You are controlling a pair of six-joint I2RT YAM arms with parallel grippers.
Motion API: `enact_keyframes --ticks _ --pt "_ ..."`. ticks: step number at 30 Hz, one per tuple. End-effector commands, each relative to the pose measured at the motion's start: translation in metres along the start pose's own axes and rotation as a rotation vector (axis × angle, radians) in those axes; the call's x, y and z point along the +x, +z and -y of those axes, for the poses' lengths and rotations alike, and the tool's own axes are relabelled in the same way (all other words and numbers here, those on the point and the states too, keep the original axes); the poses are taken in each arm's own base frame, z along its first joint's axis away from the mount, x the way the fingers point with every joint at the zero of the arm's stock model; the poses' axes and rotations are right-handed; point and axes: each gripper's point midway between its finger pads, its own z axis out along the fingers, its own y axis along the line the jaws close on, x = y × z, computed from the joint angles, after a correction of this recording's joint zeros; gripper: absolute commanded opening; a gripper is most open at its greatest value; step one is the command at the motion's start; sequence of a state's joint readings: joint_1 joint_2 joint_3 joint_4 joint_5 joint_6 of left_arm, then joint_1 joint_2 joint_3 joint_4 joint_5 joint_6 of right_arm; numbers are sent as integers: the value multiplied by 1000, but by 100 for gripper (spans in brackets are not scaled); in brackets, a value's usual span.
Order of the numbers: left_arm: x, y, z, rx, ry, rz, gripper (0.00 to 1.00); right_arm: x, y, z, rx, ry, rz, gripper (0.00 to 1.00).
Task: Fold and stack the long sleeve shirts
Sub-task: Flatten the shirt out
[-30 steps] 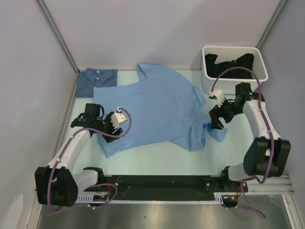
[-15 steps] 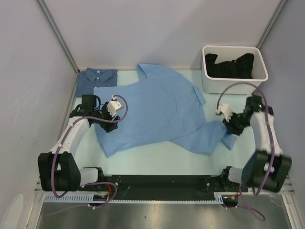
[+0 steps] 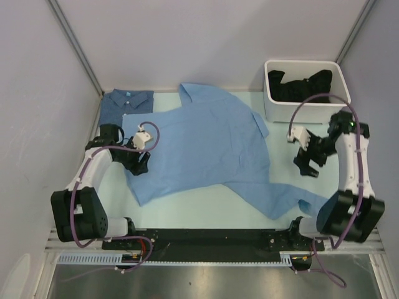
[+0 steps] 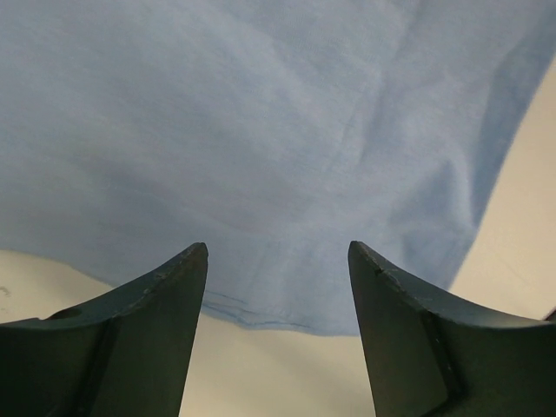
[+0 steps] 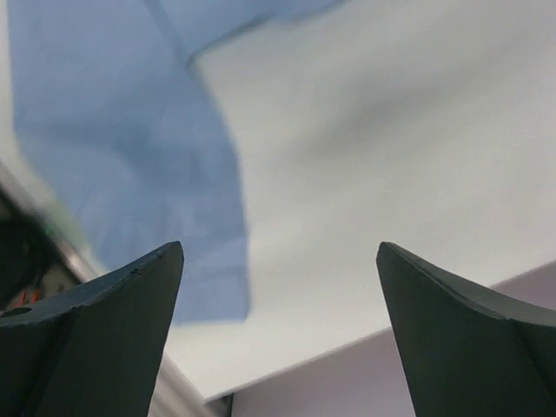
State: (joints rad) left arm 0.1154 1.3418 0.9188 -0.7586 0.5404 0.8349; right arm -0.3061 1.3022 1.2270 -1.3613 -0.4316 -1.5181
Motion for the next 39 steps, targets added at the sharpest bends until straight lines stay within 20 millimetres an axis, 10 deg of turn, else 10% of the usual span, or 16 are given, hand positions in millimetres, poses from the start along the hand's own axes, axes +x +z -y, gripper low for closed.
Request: enact_keyframes --ticks 1,13,16,23,30,34,39 --pt "9 -13 50 163 105 -33 72 -71 23 31 -46 197 165 96" --pt "92 17 89 114 460 -302 71 -81 177 24 -69 188 -11 87" --pt "99 16 85 114 494 -346 42 -73 191 4 -127 142 -77 65" --pt "114 -3 89 137 626 -391 0 -47 168 -89 -409 -11 -181 16" --pt "125 -15 87 163 624 -408 0 -48 131 -164 -615 -162 -182 15" --pt "98 -25 83 174 583 -315 37 -86 124 -139 -525 -105 -97 35" --pt "19 -37 73 128 486 -81 63 -155 110 -15 -300 171 118 57"
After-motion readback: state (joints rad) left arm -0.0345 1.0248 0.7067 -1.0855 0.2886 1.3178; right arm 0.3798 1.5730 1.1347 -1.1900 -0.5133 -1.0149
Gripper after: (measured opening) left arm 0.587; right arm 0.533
